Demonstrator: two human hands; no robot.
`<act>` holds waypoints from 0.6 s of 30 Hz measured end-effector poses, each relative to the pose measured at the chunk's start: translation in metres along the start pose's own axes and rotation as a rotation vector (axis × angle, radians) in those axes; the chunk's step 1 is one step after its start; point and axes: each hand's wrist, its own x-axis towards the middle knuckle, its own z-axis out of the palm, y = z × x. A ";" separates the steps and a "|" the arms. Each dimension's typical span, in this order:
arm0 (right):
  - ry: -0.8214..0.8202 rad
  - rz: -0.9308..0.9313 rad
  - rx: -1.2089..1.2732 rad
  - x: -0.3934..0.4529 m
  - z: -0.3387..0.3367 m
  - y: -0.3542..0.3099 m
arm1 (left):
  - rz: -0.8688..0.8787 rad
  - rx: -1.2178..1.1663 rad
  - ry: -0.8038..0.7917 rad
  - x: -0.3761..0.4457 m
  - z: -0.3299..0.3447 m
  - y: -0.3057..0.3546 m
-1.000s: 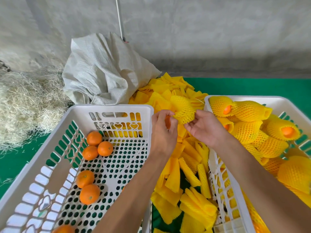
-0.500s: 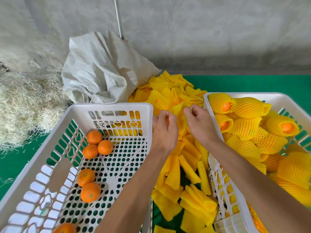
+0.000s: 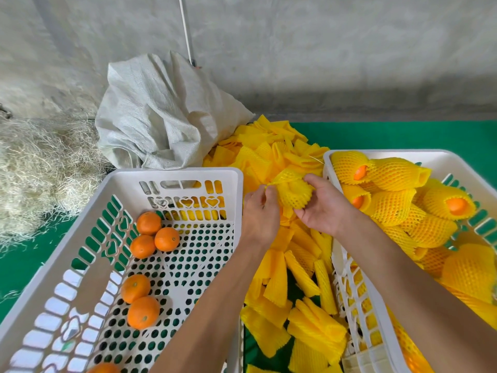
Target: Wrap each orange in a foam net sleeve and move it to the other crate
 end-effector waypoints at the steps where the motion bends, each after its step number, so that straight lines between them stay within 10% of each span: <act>1: 0.029 0.008 -0.045 0.000 0.000 0.000 | -0.065 -0.065 -0.025 0.000 0.000 0.002; 11: 0.065 -0.100 -0.272 0.008 -0.003 -0.003 | -0.314 -0.230 -0.029 0.005 -0.003 0.010; 18: 0.300 -0.399 -0.187 0.020 -0.012 0.001 | 0.062 -0.329 -0.059 -0.006 -0.008 0.010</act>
